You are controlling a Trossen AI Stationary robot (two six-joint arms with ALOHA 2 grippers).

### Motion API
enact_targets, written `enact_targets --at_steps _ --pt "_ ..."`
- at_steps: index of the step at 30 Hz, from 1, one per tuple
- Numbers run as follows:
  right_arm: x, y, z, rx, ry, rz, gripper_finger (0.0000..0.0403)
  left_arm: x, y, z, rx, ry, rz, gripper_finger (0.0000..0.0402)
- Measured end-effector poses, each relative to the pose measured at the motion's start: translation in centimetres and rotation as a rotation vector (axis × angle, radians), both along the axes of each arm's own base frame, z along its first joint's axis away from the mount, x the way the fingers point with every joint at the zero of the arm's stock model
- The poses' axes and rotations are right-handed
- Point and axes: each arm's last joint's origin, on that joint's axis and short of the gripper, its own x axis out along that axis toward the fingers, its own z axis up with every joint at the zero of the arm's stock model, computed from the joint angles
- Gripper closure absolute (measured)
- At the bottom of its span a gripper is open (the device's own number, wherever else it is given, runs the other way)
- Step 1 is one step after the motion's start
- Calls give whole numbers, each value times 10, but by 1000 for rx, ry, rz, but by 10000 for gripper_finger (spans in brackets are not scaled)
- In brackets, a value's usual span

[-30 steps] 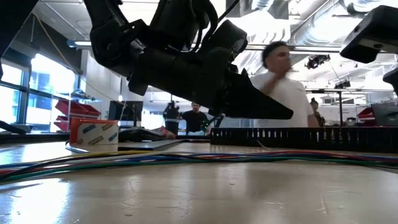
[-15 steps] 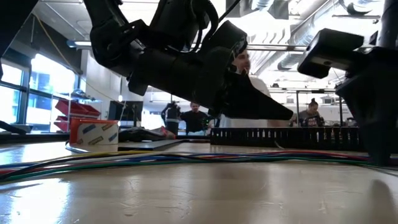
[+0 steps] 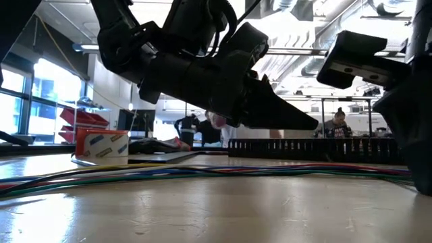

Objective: Ziptie cables
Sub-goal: Wrap the black zip tie on the cables

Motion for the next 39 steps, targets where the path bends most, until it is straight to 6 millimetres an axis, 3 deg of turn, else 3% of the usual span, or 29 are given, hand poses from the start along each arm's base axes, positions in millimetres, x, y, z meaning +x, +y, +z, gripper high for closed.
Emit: enact_targets --at_steps 5,13,18,22,29,34,39 --pt "-3 11 -1 -77 -129 -150 403 0 -1 0 -1 -4 -2 402" --pt "-14 21 1 48 -322 -775 403 -1 -9 3 27 -37 -56 402" --pt "-37 35 7 143 -575 -1082 403 0 -13 0 64 -93 -93 397" --pt "-60 46 10 324 -737 -1277 403 2 -13 -3 58 -167 -90 379" --pt "-81 52 15 605 -876 -1445 403 24 -14 -20 45 -244 -86 324" --pt "-83 51 15 637 -879 -1469 403 43 -18 -23 38 -274 -86 287" --pt "-83 51 15 626 -861 -1472 403 48 -19 -16 10 -294 -81 280"
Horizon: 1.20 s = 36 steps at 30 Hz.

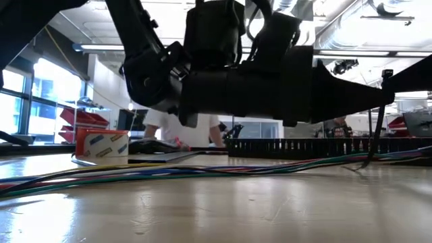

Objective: Ziptie cables
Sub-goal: Wrap the black zip tie on the cables

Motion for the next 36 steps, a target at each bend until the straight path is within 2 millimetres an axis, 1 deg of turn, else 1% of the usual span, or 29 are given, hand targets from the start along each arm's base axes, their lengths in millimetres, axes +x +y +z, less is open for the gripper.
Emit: enact_targets --at_steps 3,9,17,19,21,23,25,27,30,32,34,36 --pt "0 0 0 -4 2 0 403 2 0 1 -2 4 0 291" --pt "0 0 0 -2 -2 -3 403 3 -1 -3 10 54 -1 329" --pt "0 0 1 23 -6 -9 403 3 -1 -2 10 52 -1 396" --pt "0 0 0 43 27 -4 403 3 -1 -2 10 51 -2 398" --pt "-1 -2 0 81 135 8 398 3 -1 -2 9 51 -1 400" --pt "-1 -4 6 132 261 22 383 3 -1 -2 2 51 0 401" --pt "-2 -4 17 161 311 25 359 3 -1 -2 1 51 2 401" --pt "-3 -5 33 153 322 33 330 3 -1 -2 -7 53 10 401" --pt "-3 -7 59 112 216 32 297 3 -1 -2 -45 64 14 401" --pt "-3 -11 69 94 138 22 288 3 0 -2 -83 80 19 401" --pt "-6 -15 74 107 111 15 286 3 -1 -3 -119 100 22 401" --pt "-8 -25 70 150 114 -26 286 2 -2 -4 -149 120 23 401"
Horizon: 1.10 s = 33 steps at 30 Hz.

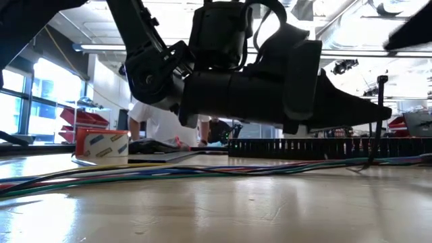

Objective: Ziptie cables
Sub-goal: Wrap the black zip tie on the cables

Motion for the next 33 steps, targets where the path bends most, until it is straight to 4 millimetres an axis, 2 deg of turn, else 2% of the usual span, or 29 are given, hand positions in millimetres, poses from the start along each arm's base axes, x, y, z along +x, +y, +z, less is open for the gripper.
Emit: enact_targets --at_steps 4,9,13,18,23,33 --pt "-8 -32 -17 134 42 -209 286 -1 -3 -3 -58 50 5 401" --pt "-14 -71 -37 241 121 -373 284 -3 -9 -5 -42 69 37 402" --pt "-14 -94 -56 360 150 -356 264 -4 -12 -7 -35 87 44 402" --pt "-8 -124 -78 471 70 -295 209 -4 -11 -7 -16 89 56 402" --pt "-6 -151 -86 454 44 -382 172 -4 -11 -8 -10 92 57 401" --pt "8 -185 -85 428 59 -395 178 -4 -11 -8 23 86 49 401"
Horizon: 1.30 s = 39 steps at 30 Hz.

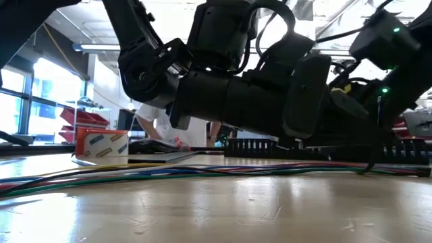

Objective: Ziptie cables
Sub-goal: Wrap the black zip tie on the cables

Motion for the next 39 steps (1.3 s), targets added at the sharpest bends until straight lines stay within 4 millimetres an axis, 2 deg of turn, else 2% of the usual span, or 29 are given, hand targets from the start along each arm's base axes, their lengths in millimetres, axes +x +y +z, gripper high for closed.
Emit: enact_targets --at_steps 9,20,29,34,39 --pt "4 -21 -3 17 66 41 188 0 0 0 0 -1 0 401" --pt "13 -23 -11 26 86 156 286 0 0 0 2 5 -1 401" --pt "11 -1 -12 -23 99 258 396 0 0 0 1 2 -2 401" --pt "4 22 -12 -122 99 306 402 0 0 0 -2 -6 -2 401" --pt "-18 47 -18 -252 21 291 403 0 1 1 -8 -9 22 401"
